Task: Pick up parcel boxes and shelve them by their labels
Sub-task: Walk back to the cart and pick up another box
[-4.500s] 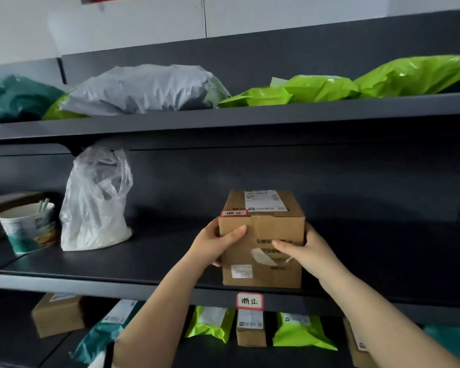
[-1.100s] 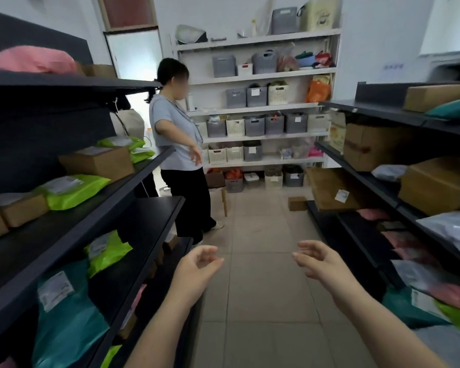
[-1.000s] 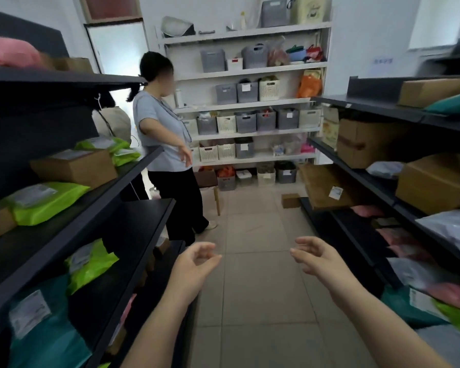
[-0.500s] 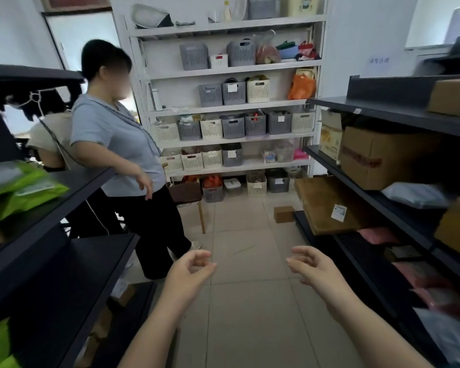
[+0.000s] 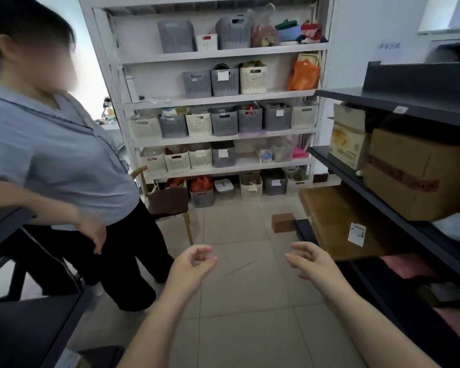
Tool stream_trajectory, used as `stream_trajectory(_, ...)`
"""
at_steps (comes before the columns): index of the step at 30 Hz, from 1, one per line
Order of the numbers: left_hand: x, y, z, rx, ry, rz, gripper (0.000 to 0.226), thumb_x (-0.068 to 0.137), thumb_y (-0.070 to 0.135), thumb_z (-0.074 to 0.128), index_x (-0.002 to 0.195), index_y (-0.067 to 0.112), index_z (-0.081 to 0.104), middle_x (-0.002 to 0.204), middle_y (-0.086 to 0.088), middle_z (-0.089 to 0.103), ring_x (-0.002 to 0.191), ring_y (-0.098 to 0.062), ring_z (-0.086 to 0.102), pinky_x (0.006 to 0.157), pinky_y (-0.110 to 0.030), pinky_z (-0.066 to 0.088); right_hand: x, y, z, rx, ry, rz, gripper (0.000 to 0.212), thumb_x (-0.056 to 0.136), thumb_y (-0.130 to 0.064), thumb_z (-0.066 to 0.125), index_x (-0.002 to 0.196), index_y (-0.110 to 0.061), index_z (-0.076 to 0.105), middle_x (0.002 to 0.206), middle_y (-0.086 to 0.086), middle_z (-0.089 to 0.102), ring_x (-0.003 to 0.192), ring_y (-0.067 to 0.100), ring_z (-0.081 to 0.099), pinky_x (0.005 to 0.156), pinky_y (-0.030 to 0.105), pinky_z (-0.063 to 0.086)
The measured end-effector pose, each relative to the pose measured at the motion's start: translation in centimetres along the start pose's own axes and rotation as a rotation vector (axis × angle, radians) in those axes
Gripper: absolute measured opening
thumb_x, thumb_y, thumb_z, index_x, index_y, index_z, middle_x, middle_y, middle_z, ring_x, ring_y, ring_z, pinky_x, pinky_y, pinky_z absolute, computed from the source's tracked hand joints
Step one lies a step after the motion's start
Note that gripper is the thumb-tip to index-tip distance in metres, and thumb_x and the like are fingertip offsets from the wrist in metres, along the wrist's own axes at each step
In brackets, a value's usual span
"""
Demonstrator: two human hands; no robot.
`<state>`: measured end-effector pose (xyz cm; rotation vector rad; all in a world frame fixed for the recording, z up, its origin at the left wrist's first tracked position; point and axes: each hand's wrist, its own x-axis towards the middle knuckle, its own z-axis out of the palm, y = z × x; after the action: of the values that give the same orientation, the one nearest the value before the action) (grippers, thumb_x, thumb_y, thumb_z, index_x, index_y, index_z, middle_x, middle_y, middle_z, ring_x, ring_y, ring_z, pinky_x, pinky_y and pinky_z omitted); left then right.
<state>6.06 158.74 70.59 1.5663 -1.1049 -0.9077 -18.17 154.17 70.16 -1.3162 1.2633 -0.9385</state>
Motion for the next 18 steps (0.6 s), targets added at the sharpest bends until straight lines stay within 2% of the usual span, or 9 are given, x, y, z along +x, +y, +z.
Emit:
stream_trajectory(4,9.3,-0.3,-0.1,-0.027,-0.042,-0.020,0.014,0.077,0.009,0.068,0.082,0.020,0.061,0.079,-0.005,0.058,0.068,-0.019,0.053,0.056,-0.022,0.038,7.8,-0.1,1.3,0.008,0.041,0.039,0.020,0.084,-0.021,0.064,0.100,-0.028,0.055,0.108,0.005,0.064,0.103,0.022,0.060,0.090,0.036,0.048)
stream_trajectory(8,18.8,0.4,0.1,0.021,-0.056,0.015,0.013,0.082,0.004,0.063,0.086,0.016,0.059,0.079,-0.004,0.057,0.072,-0.019,0.054,0.045,-0.009,0.038,15.9,-0.9,2.2,0.013,0.083,0.058,0.018,0.083,-0.022,0.064,0.096,-0.030,0.054,0.108,0.004,0.063,0.101,0.019,0.060,0.090,0.035,0.047)
stream_trajectory(10,22.8,0.6,0.6,0.039,-0.079,0.021,0.012,0.082,0.007,0.063,0.086,0.019,0.059,0.080,-0.003,0.059,0.075,-0.018,0.055,0.051,-0.014,0.038,19.9,-1.3,2.3,0.007,0.097,0.065,0.021,0.083,-0.023,0.064,0.101,-0.028,0.054,0.107,0.001,0.063,0.100,0.017,0.060,0.087,0.032,0.047)
stream_trajectory(13,29.2,0.6,1.5,0.063,-0.099,0.008,0.013,0.082,0.009,0.062,0.084,0.022,0.060,0.079,-0.001,0.059,0.069,-0.015,0.054,0.055,-0.021,0.037,26.4,-1.7,2.3,-0.027,0.107,0.071,0.028,0.082,-0.027,0.065,0.108,-0.027,0.053,0.105,-0.003,0.063,0.103,0.016,0.059,0.093,0.035,0.047)
stream_trajectory(18,40.5,1.1,3.9,0.091,-0.087,0.014,0.020,0.081,0.009,0.064,0.080,0.028,0.058,0.078,0.000,0.062,0.071,-0.019,0.057,0.057,-0.025,0.039,37.8,-2.5,1.6,-0.009,0.116,0.052,0.032,0.083,-0.025,0.065,0.112,-0.020,0.055,0.111,0.005,0.063,0.105,0.020,0.059,0.085,0.031,0.044)
